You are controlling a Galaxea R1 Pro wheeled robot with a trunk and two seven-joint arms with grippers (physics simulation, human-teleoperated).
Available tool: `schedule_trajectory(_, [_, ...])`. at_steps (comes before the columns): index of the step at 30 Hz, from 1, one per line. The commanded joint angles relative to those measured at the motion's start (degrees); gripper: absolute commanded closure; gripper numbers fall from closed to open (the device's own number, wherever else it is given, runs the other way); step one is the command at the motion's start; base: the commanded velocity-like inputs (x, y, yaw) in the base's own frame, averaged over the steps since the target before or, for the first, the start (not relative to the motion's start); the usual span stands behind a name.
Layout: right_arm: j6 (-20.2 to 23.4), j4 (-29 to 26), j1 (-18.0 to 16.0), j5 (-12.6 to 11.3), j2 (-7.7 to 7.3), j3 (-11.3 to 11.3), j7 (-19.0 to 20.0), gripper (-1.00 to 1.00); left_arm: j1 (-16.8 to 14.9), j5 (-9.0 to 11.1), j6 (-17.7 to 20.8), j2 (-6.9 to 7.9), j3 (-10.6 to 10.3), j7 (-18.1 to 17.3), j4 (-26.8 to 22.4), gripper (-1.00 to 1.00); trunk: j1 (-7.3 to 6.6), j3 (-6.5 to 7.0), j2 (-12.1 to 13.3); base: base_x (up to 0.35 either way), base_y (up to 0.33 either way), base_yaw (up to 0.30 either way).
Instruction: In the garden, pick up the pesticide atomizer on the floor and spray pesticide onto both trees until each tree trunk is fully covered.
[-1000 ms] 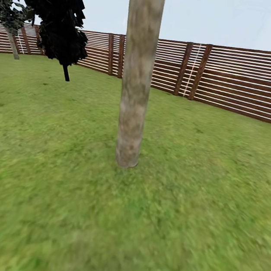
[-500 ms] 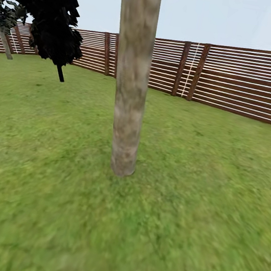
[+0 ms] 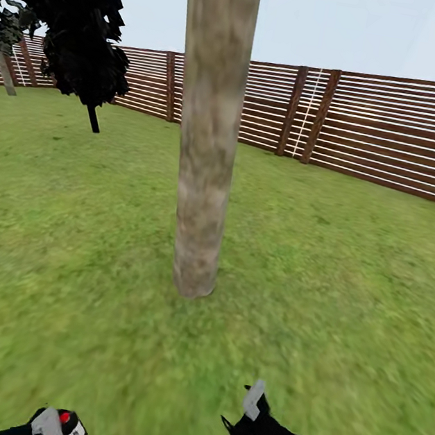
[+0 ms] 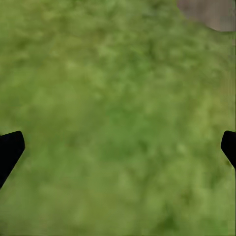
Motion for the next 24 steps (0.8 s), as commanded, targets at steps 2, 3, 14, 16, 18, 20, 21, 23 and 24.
schedule_trajectory(2, [0.7,-2.0,-3.1,0.9,0.05,0.1,8.8,-1.00,-1.7,-5.8,2.3,-0.43,0.0,-9.0,-5.2,1.00,0.00,-0.02,0.0,0.066,0.000,0.000])
schedule_trajectory(3, [0.9,-3.7,-3.9,1.0,0.09,0.1,13.1,-1.00,-2.5,-7.7,4.4,-0.60,0.0,-12.3,-7.6,1.00,0.00,-0.02,0.0,0.023,0.000,0.000])
schedule_trajectory(14, [11.5,-15.7,-4.8,3.5,3.50,0.4,29.5,-1.00,-10.4,-15.2,23.1,-1.64,-10.8,-22.9,-13.7,1.00,0.00,-0.02,0.0,0.002,0.000,0.000])
schedule_trajectory(16, [11.5,-15.8,-4.8,6.8,4.73,0.4,31.5,1.00,-10.4,-15.3,23.2,-2.33,-12.7,-23.0,-13.7,1.00,0.00,-0.02,0.0,0.000,0.000,0.000])
schedule_trajectory(18, [11.5,-15.8,-4.8,9.3,7.48,0.4,32.3,1.00,-10.4,-15.3,23.2,-4.20,-16.0,-23.1,-13.7,1.00,0.00,-0.02,0.0,0.000,0.000,0.000])
schedule_trajectory(20, [11.5,-15.8,-4.8,9.5,8.02,0.4,32.3,1.00,-10.4,-15.4,23.1,-5.79,-16.2,-23.1,-13.7,1.00,0.00,-0.02,0.0,0.000,0.000,0.000])
schedule_trajectory(21, [11.5,-15.8,-4.8,9.5,8.31,0.4,32.3,1.00,-10.4,-15.4,23.0,-6.61,-16.5,-23.1,-13.7,1.00,0.00,-0.02,0.0,0.000,0.000,0.000])
schedule_trajectory(23, [11.5,-15.8,-4.8,9.6,8.85,0.4,32.4,1.00,-10.4,-15.5,23.1,-8.00,-18.7,-22.9,-13.7,1.00,0.00,-0.02,0.0,0.000,0.000,0.000])
schedule_trajectory(24, [11.5,-15.8,-4.8,9.6,9.03,0.4,32.4,1.00,-10.4,-15.4,23.2,-8.46,-20.1,-22.7,-13.7,1.00,0.00,-0.02,0.0,0.000,0.000,0.000])
